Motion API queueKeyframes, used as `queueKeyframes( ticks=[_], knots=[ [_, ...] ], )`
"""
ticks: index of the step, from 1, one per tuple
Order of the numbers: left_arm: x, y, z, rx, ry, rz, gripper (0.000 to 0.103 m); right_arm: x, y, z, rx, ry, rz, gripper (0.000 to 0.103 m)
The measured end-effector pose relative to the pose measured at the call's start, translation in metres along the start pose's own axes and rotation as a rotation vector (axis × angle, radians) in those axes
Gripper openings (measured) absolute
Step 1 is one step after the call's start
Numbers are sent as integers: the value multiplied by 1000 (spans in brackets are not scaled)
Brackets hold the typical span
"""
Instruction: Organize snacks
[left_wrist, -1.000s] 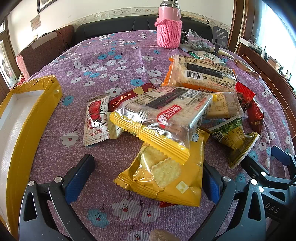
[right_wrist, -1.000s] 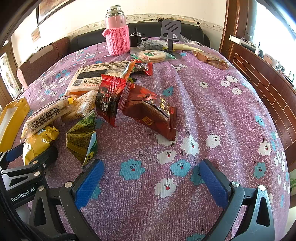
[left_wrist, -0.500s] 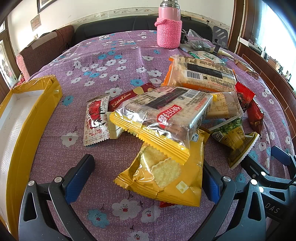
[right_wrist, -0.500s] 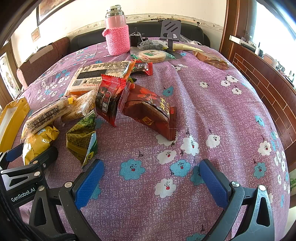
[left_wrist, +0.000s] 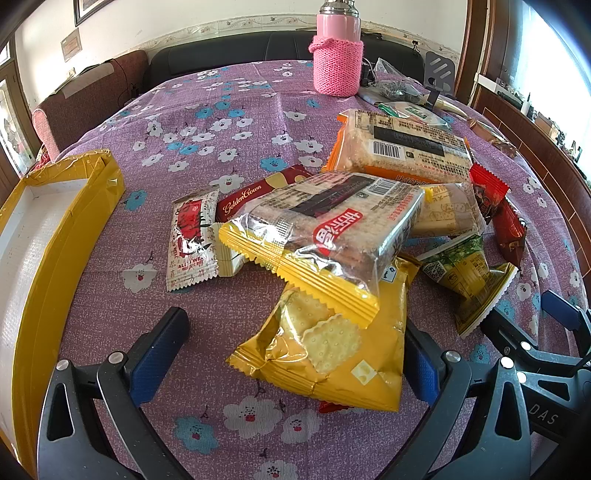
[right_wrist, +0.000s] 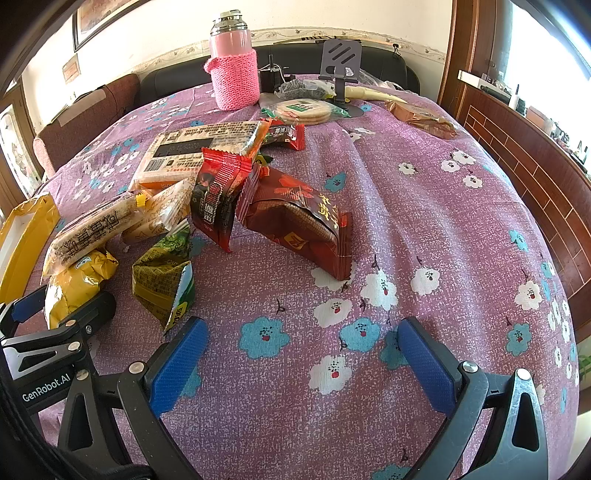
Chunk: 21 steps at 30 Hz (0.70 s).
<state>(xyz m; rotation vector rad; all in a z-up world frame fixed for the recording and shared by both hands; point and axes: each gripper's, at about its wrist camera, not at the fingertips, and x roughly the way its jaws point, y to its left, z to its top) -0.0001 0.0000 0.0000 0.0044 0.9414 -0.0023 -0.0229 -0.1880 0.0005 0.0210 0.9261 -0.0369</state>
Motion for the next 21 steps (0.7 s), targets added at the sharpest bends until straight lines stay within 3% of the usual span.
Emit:
queueKeyframes(
  ticks=[11, 21],
  knots=[
    [0, 1, 0, -1, 7, -2, 103, 0, 0, -1, 10, 0, -1, 103],
    [-16, 5, -19, 141, 66, -99, 103, -5, 1, -6, 18, 52, -2, 103]
  ],
)
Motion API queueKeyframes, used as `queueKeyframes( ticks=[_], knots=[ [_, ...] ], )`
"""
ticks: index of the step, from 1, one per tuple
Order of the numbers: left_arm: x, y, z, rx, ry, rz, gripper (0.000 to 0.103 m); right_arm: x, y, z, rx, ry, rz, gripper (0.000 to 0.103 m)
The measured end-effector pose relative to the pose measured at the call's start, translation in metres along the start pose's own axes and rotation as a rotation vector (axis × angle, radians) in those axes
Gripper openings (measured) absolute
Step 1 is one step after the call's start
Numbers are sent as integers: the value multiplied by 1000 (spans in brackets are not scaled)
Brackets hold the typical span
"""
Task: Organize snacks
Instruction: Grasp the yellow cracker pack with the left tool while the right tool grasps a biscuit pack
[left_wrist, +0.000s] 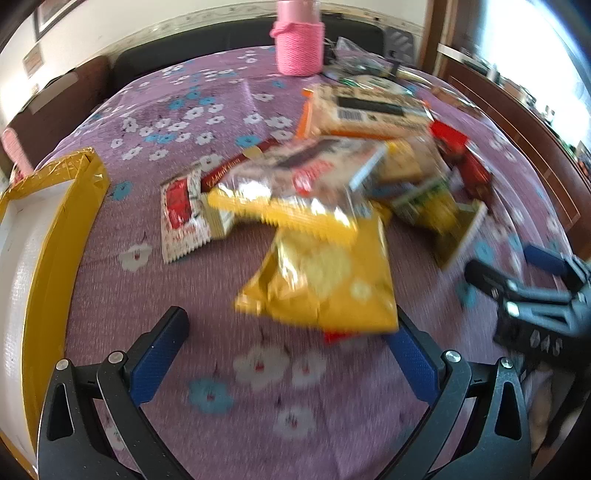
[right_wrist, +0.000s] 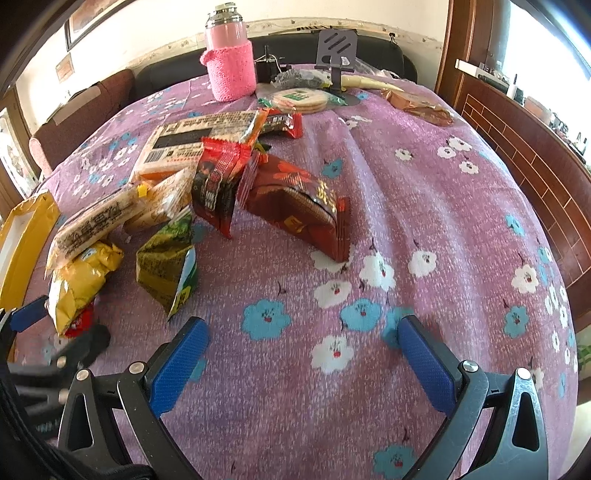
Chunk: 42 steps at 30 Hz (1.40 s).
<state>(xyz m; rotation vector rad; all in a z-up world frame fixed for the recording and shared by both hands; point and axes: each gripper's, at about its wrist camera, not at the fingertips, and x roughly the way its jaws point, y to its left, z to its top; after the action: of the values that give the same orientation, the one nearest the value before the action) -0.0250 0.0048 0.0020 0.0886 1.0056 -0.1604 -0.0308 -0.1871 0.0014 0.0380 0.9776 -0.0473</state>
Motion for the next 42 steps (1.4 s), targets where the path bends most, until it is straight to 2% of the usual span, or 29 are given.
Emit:
queueKeyframes(
  ticks=[4, 6, 8, 9, 11, 13, 17, 19, 21, 23, 25, 26, 29, 32, 34, 36, 38, 40, 42],
  knots=[
    [-11, 3, -16, 47, 13, -40, 103, -6, 3, -10, -7, 13, -1, 103],
    [-21, 11, -25, 33, 13, -92, 102, -10, 4, -15, -12, 16, -1, 103],
    [-36, 25, -34, -16, 1, -180, 94, -13, 6, -20, -29, 19, 4, 103],
    [-42, 30, -38, -32, -9, -200, 92, -15, 5, -22, -36, 20, 9, 103],
    [-63, 43, -47, -62, -71, -196, 92, -20, 5, -25, -38, 43, 7, 99],
    [-82, 54, -55, -73, -141, -169, 92, -34, 8, -27, -33, 16, 29, 79],
    [-104, 74, -64, -86, -213, -94, 92, -65, 32, -21, -67, -85, 137, 79],
    [-110, 83, -67, -111, -225, -92, 92, -73, 48, -11, -79, -108, 223, 79],
    [-117, 93, -70, -147, -239, -116, 92, -69, 63, 4, -66, -93, 292, 78],
    [-123, 100, -73, -159, -250, -123, 92, -58, 79, 20, -53, -82, 321, 69],
    [-130, 107, -77, -170, -264, -125, 92, -43, 89, 31, -42, -52, 331, 61],
    [-131, 110, -78, -175, -268, -128, 92, -32, 97, 37, -33, -32, 319, 60],
    [-135, 119, -81, -184, -272, -140, 92, -21, 113, 36, -42, -4, 349, 49],
    [-134, 124, -84, -192, -268, -156, 92, -30, 135, 21, -143, -1, 365, 49],
    [-132, 125, -84, -196, -264, -173, 92, -38, 150, 10, -243, 39, 471, 47],
    [-129, 124, -84, -196, -258, -192, 92, -57, 156, 0, -323, 22, 514, 49],
    [-127, 123, -84, -194, -250, -210, 92, -70, 149, 2, -322, -24, 496, 54],
    [-125, 120, -85, -186, -246, -227, 92, -77, 130, 13, -250, -62, 465, 67],
    [-125, 118, -85, -178, -246, -237, 92, -74, 111, 26, -188, -90, 415, 68]
  ],
)
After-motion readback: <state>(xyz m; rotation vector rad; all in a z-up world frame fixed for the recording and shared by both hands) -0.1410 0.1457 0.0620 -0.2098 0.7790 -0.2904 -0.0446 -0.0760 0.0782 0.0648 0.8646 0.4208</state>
